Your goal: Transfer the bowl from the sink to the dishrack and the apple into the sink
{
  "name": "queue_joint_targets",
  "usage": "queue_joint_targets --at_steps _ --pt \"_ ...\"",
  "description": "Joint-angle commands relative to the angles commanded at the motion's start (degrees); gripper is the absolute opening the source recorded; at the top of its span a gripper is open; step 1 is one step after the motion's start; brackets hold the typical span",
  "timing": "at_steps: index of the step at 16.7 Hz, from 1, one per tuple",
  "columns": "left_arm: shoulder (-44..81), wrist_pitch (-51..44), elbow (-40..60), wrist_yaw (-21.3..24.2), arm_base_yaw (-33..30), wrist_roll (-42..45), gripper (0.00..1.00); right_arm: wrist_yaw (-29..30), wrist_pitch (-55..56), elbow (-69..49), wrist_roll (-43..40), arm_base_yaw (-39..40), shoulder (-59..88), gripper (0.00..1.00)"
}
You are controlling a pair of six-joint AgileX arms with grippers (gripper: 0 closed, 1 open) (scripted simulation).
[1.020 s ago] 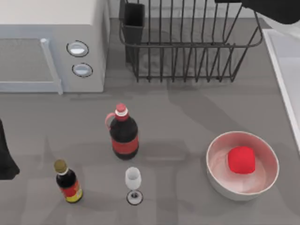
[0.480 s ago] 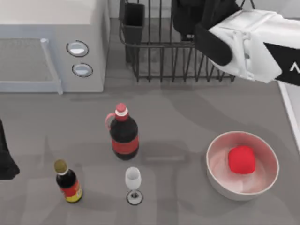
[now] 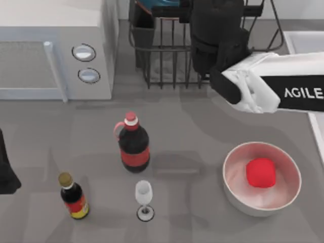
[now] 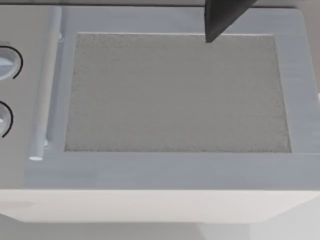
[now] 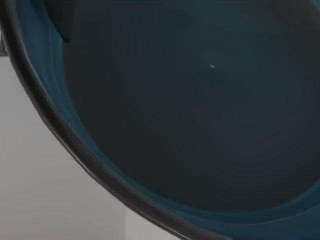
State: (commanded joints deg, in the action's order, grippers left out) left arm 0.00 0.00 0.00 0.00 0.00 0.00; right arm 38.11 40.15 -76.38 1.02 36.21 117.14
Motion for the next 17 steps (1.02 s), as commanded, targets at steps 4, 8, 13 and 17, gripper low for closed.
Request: queue_joint_targets --at_steps 4,8,13,17 --pt "0.00 0.00 0.00 0.00 0.00 0.00 1.00 0.00 0.00 0.00 0.00 0.00 0.00 0.15" --pt "0.00 0.00 0.00 0.00 0.00 0.00 1.00 0.00 0.00 0.00 0.00 0.00 0.00 0.45" --pt "0.00 0.00 0.00 0.00 0.00 0.00 1.00 0.00 0.00 0.00 0.00 0.00 0.00 0.83" --pt "0.00 0.00 0.00 0.00 0.00 0.00 1.00 0.00 0.00 0.00 0.00 0.00 0.00 1.00"
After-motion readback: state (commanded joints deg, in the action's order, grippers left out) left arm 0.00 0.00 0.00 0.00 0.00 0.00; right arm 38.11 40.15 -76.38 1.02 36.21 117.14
